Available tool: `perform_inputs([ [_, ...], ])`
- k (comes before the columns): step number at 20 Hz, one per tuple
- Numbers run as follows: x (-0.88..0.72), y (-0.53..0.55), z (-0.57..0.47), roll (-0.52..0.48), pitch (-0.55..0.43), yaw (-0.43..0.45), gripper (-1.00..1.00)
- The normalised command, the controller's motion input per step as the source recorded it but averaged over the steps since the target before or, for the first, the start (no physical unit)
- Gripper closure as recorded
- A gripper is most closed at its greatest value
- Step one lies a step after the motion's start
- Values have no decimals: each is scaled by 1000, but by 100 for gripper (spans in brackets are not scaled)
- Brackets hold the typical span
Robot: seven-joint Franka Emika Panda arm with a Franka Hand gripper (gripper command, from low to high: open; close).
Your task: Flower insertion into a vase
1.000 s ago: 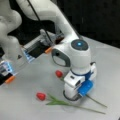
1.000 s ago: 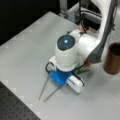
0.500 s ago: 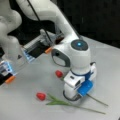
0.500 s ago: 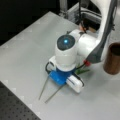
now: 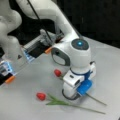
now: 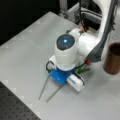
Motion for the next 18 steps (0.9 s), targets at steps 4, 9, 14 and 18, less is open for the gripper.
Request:
perform_inputs([
  [4,-118,62,234,-156,68,69,100],
  [9,-176,48,226,-95,-82,98,100],
  [14,-367,17,356,6,-145,145,100],
  [18,-383,-29,325,65,-45,132,100],
])
